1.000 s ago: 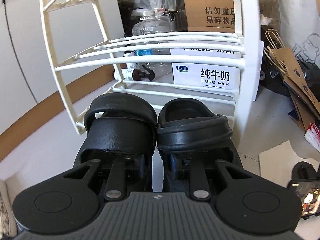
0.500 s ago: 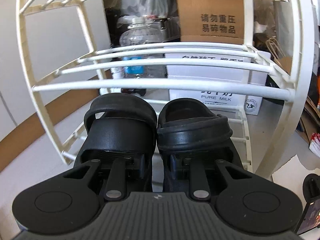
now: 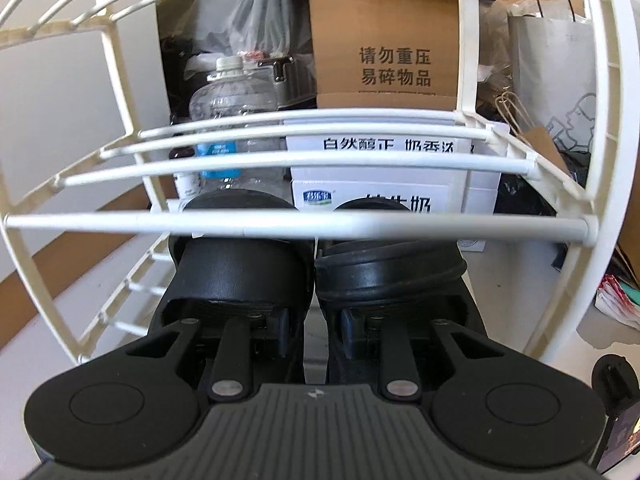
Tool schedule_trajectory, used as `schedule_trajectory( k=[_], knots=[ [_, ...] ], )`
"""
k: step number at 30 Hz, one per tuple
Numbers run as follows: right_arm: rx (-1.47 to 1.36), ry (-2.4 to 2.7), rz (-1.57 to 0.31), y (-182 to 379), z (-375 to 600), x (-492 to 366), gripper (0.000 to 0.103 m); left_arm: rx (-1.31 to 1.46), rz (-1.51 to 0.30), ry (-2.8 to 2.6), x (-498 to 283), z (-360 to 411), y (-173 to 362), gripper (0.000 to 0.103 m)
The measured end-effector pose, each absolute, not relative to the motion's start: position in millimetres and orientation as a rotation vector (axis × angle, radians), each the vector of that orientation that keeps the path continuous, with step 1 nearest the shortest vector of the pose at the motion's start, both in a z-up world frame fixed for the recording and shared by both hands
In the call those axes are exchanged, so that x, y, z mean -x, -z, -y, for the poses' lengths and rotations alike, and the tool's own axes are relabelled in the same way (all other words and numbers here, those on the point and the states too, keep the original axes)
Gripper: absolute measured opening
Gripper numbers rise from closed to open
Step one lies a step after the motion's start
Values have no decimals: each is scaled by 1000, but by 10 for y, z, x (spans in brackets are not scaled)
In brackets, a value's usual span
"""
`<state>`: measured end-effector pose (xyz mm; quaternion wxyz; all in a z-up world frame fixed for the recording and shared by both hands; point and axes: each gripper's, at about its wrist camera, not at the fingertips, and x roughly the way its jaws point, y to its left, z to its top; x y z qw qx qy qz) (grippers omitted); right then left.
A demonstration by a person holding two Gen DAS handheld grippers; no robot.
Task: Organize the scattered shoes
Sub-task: 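Lower the clogs onto the rack's bottom shelf and open the right gripper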
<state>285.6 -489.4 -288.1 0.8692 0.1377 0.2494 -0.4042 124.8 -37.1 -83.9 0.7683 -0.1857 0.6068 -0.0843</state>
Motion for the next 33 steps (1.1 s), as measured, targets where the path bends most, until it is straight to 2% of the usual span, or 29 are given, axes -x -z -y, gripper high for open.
schedule_trajectory(
  k=[8, 10, 11, 13, 14, 15, 17, 22, 26, 33],
  knots=[
    [-225, 902, -537, 2916, 5005, -3085, 31, 405, -1324, 197, -1226, 377, 833, 92],
    [-242, 895, -559, 2957, 5057, -3119, 38, 407, -1325, 196, -1224, 368, 837, 92],
    [-266, 882, -579, 2984, 5088, -3130, 45, 409, -1326, 196, -1225, 364, 837, 92],
    [-293, 878, -603, 3004, 5116, -3134, 48, 410, -1328, 200, -1218, 362, 835, 92],
    [-304, 885, -618, 3005, 5127, -3134, 55, 409, -1330, 202, -1215, 364, 835, 92],
    [-315, 892, -632, 3007, 5137, -3134, 70, 408, -1331, 203, -1212, 365, 834, 92],
    [-337, 899, -659, 2989, 5145, -3146, 84, 410, -1336, 206, -1204, 368, 840, 92],
    [-396, 893, -704, 2861, 5099, -3207, 88, 418, -1345, 213, -1200, 379, 854, 92],
    [-392, 870, -679, 2711, 4966, -3149, 96, 421, -1345, 206, -1201, 366, 856, 92],
    [-435, 790, -676, 2606, 4820, -2941, 96, 428, -1307, 212, -1176, 366, 748, 92]
  ],
)
